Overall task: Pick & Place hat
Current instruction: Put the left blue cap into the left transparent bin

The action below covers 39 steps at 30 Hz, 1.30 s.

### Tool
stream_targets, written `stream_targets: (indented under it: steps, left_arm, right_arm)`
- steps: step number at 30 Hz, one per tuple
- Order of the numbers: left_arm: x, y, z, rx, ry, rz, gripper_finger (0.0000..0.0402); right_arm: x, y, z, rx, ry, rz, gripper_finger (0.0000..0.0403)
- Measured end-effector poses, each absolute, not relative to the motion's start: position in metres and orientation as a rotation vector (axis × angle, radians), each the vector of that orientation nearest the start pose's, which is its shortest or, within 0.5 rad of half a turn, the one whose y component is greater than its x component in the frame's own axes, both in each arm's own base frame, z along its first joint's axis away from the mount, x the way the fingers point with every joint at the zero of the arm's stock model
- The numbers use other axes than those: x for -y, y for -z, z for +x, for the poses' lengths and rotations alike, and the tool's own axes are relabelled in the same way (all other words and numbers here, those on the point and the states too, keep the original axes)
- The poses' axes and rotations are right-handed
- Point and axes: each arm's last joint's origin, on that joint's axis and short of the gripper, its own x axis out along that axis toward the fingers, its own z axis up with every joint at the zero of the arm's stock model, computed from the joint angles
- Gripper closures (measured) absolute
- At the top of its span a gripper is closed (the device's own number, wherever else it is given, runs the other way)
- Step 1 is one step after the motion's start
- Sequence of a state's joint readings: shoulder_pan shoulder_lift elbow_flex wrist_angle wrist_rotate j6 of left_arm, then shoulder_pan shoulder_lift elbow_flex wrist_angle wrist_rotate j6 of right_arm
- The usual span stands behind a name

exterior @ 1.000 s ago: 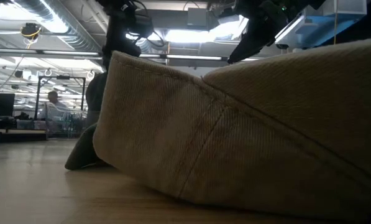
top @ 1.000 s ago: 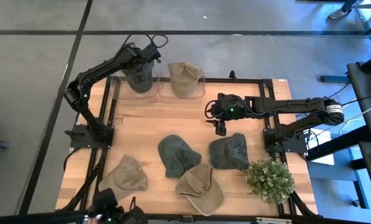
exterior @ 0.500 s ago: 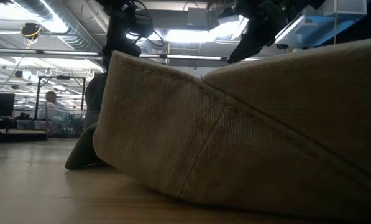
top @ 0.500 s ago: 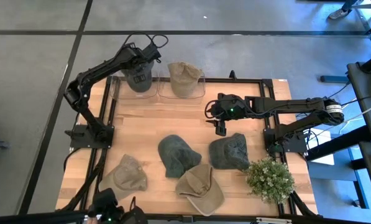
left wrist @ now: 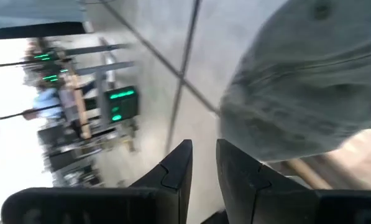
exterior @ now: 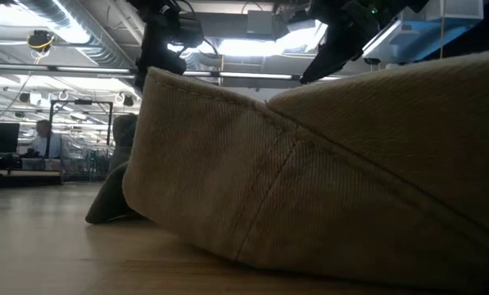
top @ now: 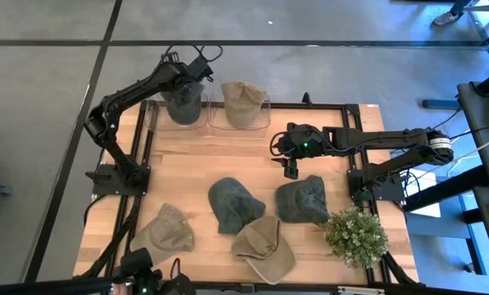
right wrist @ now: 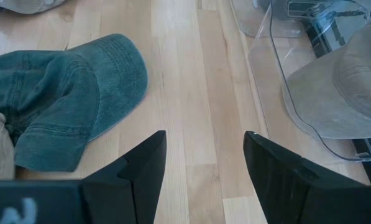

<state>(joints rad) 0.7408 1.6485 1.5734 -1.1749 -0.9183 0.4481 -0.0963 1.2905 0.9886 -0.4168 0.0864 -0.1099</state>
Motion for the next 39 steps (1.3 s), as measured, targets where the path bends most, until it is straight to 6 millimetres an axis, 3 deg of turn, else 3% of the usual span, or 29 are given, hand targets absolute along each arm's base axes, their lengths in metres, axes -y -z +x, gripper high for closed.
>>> stream_targets:
  steps: [3, 7, 12, 21, 27, 39]
  left_arm:
    - [-0.227, -0.328, 0.221, -1.665, -1.090, 0.421, 0.0329]
    - [-0.216, -0.331, 0.228, -1.519, -0.953, 0.287, 0.0331]
    - [-0.196, -0.341, 0.243, -1.270, -0.659, 0.143, 0.0331]
    - [-0.135, -0.343, 0.291, -1.015, -0.079, 0.147, 0.0330]
    - [-0.096, -0.326, 0.321, -0.940, 0.322, 0.116, 0.0333]
    - [-0.035, -0.245, 0.382, -1.102, 0.566, 0.211, 0.0329]
  right_arm:
    - [0.029, -0.278, 0.270, -0.730, 0.135, -0.101, 0.0187]
    - [0.029, -0.277, 0.270, -0.736, 0.135, -0.101, 0.0187]
    - [0.028, -0.277, 0.269, -0.744, 0.134, -0.098, 0.0187]
    - [0.028, -0.273, 0.265, -0.790, 0.169, -0.005, 0.0187]
    - [0.028, -0.272, 0.265, -0.798, 0.181, 0.025, 0.0187]
    - [0.028, -0.272, 0.264, -0.802, 0.180, 0.025, 0.0187]
